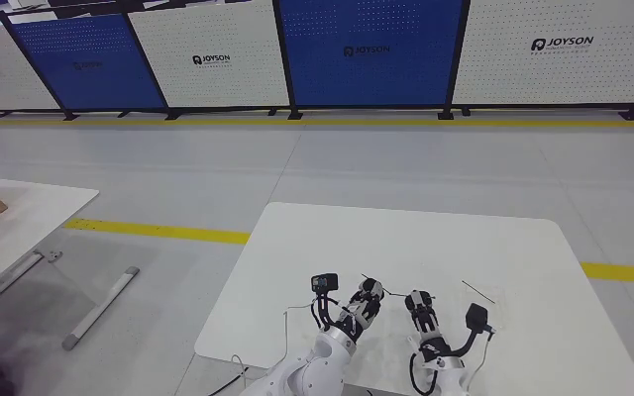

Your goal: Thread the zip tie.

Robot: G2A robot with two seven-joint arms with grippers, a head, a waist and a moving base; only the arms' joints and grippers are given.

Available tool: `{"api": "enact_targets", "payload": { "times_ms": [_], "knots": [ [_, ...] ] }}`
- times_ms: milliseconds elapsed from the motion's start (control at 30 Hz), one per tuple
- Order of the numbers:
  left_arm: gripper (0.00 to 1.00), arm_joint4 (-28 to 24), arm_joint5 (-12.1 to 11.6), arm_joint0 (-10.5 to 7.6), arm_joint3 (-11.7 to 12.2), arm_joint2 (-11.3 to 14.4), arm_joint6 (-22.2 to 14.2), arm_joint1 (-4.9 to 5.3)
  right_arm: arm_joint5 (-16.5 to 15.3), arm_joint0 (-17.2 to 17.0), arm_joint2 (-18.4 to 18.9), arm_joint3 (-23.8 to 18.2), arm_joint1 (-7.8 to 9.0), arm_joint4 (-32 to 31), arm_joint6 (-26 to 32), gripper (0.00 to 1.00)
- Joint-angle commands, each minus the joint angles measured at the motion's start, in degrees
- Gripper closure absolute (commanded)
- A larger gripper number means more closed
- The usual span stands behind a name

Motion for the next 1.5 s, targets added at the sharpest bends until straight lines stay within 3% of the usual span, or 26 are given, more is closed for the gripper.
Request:
{"api": "enact_targets", "payload": {
  "times_ms": [0,833,1300,1467],
  "knots": [
    [1.0,0.0,0.0,0.0,0.0,0.0,0.0,0.0,-0.06,0.03,-0.02,0.0,-0.03,-0.04,-0.04,1.0],
    [1.0,0.0,0.0,0.0,0.0,0.0,0.0,0.0,0.77,-0.31,0.04,-0.43,-0.28,-0.98,-0.13,1.0],
    [1.0,0.0,0.0,0.0,0.0,0.0,0.0,0.0,2.45,0.93,-0.85,0.19,-0.64,-0.83,1.1,1.0],
    [1.0,0.0,0.0,0.0,0.0,0.0,0.0,0.0,1.59,1.73,-0.94,0.95,-0.79,0.55,1.74,1.0]
  ]
}}
